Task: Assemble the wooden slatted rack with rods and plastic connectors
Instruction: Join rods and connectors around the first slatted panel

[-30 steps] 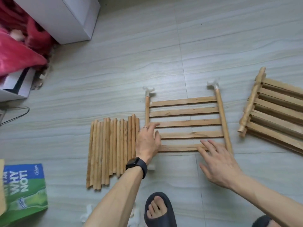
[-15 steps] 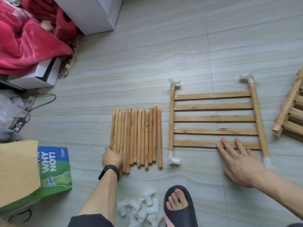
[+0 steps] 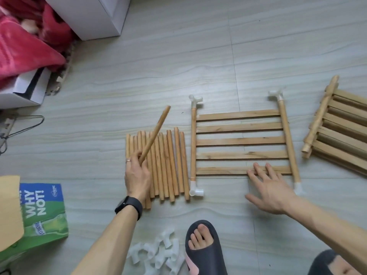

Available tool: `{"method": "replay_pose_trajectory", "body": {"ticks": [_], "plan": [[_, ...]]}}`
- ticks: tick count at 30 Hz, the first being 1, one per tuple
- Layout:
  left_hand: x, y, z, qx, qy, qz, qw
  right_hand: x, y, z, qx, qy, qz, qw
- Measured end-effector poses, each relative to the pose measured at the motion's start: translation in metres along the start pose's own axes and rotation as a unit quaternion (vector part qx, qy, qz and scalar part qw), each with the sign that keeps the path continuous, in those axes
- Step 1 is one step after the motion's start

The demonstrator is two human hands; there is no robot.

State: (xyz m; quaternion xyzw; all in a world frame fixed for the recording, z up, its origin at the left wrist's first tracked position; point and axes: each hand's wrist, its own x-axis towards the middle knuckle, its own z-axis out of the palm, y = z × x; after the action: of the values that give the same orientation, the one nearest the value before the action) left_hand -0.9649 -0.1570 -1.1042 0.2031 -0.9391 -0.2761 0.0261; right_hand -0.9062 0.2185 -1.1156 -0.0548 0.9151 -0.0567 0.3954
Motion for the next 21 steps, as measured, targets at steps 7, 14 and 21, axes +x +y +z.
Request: {"method": "replay_pose_trajectory", "body": {"ticks": [7,14,21], "plan": [[-0.095,0.068,0.069,0.048,-0.195,0.415,0.887,-0.038,-0.031,0.005,0.773,0.054,0.109,0.622],[-0.119,0.039,0.067,0.014,-0.148,0.122,0.981,-0.043,-0.007,0.029,0.804,0.143,0.216,0.535],[-0.106,0.025,0.057,0.035,-0.220,-0.003,0.975,-0.037,-0.013,0.030,0.795,0.153,0.214,0.547]]}}
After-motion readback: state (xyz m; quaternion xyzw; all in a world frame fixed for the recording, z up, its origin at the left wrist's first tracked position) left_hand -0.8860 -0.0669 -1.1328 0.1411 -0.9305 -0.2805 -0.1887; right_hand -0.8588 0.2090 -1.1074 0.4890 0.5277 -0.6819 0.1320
